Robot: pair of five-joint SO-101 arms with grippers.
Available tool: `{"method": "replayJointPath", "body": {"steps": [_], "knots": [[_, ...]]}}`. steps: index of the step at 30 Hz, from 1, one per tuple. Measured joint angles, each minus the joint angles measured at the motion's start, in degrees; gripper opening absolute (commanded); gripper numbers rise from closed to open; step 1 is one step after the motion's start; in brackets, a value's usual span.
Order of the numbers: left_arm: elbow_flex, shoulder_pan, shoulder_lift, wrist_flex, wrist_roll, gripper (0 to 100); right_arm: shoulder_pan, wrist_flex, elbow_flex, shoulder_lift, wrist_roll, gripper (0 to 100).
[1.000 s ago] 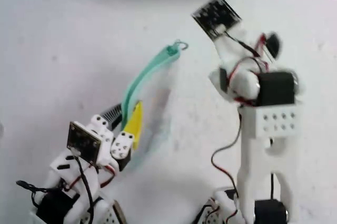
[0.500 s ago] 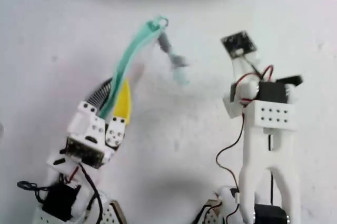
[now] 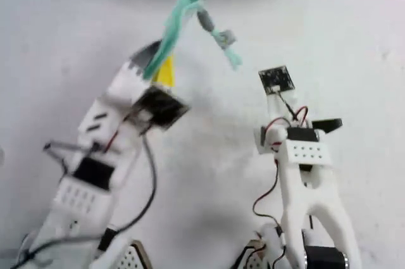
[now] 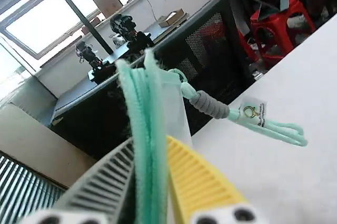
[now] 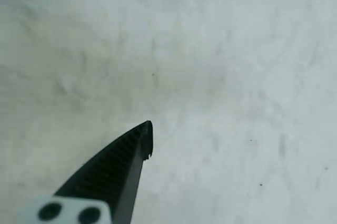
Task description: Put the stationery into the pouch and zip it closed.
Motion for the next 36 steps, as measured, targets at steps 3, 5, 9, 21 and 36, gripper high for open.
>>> {"method": "replayJointPath", "body": {"steps": [3, 5, 9, 21, 36], "knots": [[-1.0, 1.2, 12.0, -8.5, -3.8, 2, 3.3, -6.6, 2.5, 0.0, -0.2, 64.3], [-1.1, 3.7, 18.7, -12.5, -6.6, 2, 4.7, -9.6, 3.8, 0.0, -0.2, 64.3], [-1.1, 10.9, 29.5, -17.0, -12.3, 2, 5.7, -12.0, 4.2, 0.0, -0.2, 64.3], [-1.0, 20.1, 56.4, -30.6, -4.1, 4, 7.7, -13.6, 4.4, 0.0, -0.3, 64.3], [-3.1, 19.6, 40.4, 2.6, 12.0, 21, 7.9, -13.8, 4.4, 0.0, -0.3, 64.3]]}}
